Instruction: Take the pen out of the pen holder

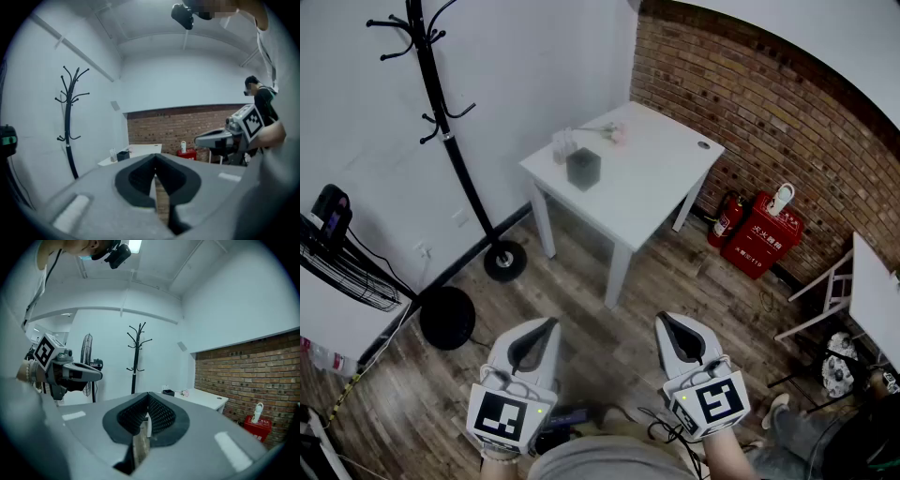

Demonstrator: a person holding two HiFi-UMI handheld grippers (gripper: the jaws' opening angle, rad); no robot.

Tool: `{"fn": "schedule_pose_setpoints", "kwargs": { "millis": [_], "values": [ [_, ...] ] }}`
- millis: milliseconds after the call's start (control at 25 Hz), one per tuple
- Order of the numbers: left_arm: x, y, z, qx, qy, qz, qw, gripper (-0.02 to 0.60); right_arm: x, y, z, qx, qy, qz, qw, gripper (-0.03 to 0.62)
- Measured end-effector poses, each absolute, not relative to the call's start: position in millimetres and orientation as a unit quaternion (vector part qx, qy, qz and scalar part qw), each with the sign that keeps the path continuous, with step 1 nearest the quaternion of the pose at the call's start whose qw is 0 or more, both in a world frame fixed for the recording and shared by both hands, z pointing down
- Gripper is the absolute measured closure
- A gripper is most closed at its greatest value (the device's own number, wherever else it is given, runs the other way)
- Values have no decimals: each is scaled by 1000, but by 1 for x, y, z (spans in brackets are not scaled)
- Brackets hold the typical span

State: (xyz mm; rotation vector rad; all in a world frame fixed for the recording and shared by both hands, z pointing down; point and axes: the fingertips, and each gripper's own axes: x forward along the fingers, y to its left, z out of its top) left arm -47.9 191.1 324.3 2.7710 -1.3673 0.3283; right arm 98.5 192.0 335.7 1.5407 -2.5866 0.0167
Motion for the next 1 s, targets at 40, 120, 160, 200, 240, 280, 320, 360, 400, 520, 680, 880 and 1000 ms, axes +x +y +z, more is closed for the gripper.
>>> {"fn": "schedule_pose_setpoints", "kwargs": {
  "millis": [40,120,160,200,240,280,320,360,400,520,680,880,1000],
  "values": [
    [-47,191,324,892,-440,106,16,589,100,191,335,511,-857,5,65,591],
    [-45,190,323,892,-439,107,14,589,102,190,334,512,-857,5,63,591],
    [-45,189,323,892,-439,106,14,589,102,189,333,512,-857,5,63,591],
    [-45,189,323,892,-439,106,14,589,102,188,333,511,-857,4,63,591],
    [-45,188,323,892,-439,105,14,589,100,187,334,511,-857,4,63,591],
    [-47,187,324,892,-439,105,15,589,99,186,335,510,-858,5,65,591],
    [-47,186,325,892,-439,105,15,589,98,186,336,510,-858,5,66,591],
    [-48,186,325,892,-439,104,15,589,97,186,337,510,-858,5,67,591],
    [-48,185,325,892,-439,104,16,589,97,186,337,509,-858,5,68,591],
    [-48,184,326,893,-438,104,16,589,95,186,338,506,-859,4,72,591],
    [-49,185,327,892,-440,103,18,589,95,186,338,507,-859,16,62,591],
    [-52,185,327,890,-445,100,24,588,92,186,335,506,-861,19,49,589],
    [-53,183,331,893,-438,100,26,552,87,184,338,503,-863,20,51,589]
  ]
}}
